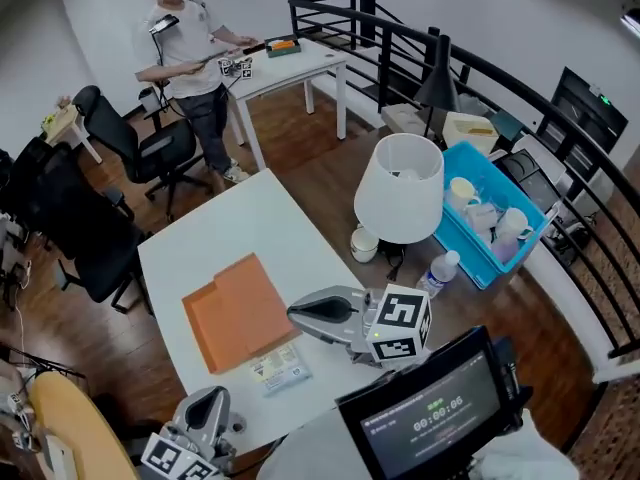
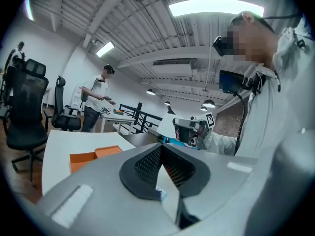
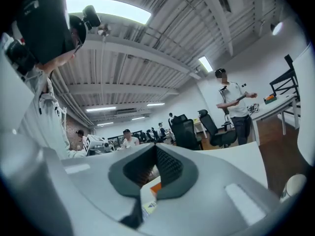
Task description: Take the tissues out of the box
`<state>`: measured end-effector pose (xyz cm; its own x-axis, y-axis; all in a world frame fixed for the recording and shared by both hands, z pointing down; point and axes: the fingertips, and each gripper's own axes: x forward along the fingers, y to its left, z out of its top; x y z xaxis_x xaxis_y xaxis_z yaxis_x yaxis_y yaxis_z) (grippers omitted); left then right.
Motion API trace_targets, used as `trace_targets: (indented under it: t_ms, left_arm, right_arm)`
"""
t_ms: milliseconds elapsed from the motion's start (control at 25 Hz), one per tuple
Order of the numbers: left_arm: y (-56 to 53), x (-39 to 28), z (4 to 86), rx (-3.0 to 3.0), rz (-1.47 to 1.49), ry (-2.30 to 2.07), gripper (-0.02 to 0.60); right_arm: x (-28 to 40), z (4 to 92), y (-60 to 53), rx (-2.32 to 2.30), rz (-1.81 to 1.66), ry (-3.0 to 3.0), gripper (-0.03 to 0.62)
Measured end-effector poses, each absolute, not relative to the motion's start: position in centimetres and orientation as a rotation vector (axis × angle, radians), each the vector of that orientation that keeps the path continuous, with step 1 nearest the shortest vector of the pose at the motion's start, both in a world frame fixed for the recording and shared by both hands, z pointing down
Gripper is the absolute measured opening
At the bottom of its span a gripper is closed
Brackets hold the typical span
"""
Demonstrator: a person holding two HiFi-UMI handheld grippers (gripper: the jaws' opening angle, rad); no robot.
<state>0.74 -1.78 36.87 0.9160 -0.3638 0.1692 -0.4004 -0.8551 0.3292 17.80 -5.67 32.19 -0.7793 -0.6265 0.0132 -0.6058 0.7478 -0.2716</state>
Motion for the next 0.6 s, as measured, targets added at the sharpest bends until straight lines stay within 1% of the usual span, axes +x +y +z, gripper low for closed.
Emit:
trace_targets:
  t_ms: [160,360,600]
  left_arm:
    - [-1.5,1.8,36.2,2.771,0.146,-0.565,0.012]
    - [-1.0,0.9,36.3,2.758,0.079,-0.662,0.012]
    - [-1.1,-0.3,36.7,2.767,0.073,-0.693,0.011]
  right_arm:
    - [18.5,33.3,-6.4,-1.058,-0.428,2.894,0.002]
    - [18.7,33.8,-6.5,-1.005,-0.455,2.911,0.002]
    - [18.4,34.1,-6.0,-1.039,-0.434,2.919,0.002]
